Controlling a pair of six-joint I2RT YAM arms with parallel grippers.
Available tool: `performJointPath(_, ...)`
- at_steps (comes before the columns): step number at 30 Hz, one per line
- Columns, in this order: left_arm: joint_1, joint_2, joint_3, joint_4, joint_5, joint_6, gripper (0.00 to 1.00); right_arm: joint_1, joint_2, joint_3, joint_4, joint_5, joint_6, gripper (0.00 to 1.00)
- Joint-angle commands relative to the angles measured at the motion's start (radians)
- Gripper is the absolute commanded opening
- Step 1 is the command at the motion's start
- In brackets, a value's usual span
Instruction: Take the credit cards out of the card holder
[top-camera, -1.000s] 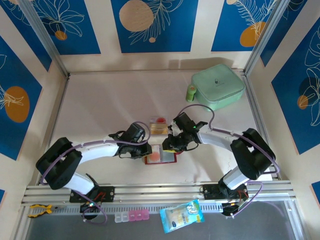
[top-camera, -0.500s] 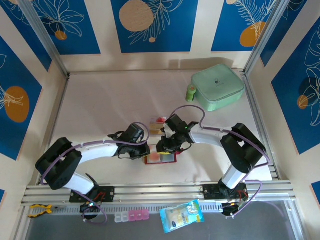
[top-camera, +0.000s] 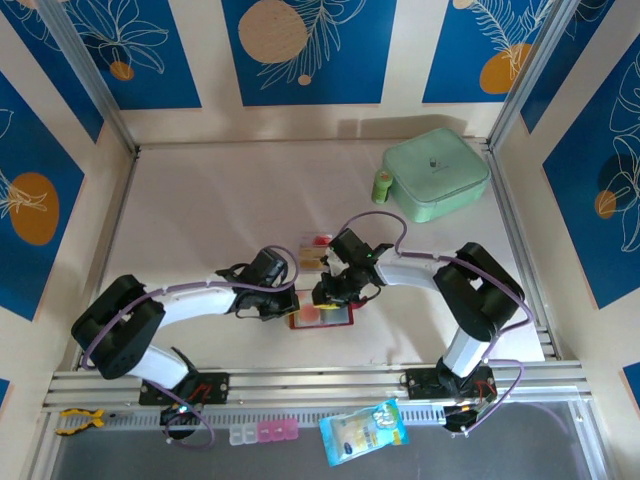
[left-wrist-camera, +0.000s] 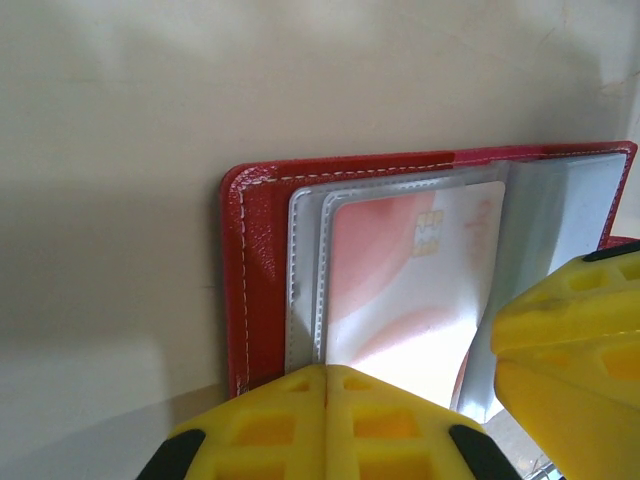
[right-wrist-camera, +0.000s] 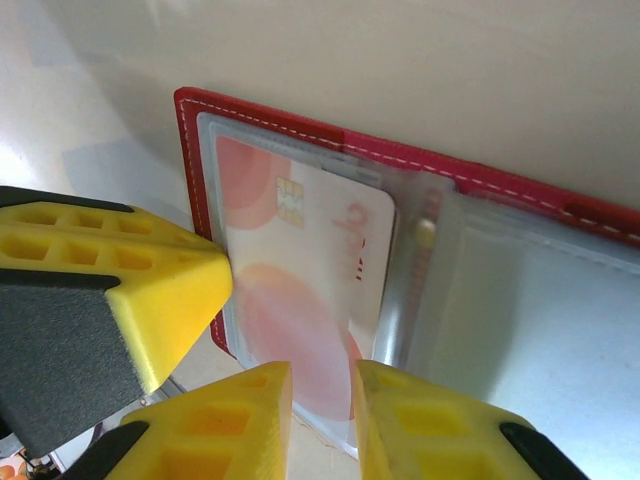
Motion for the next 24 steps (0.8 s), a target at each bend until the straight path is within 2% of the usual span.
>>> performJointPath(1,0.011,0.016,-0.017,-0.015,-0.009,0.02,0.05,0.008,0.015,0.019,0.009,-0.033,0.012,0.23)
performJointPath(24,0.012,0.011,-0.019,-0.019,-0.011,0.018,0.05,0.013,0.065,0.011,0.069,-0.082,0.027,0.23)
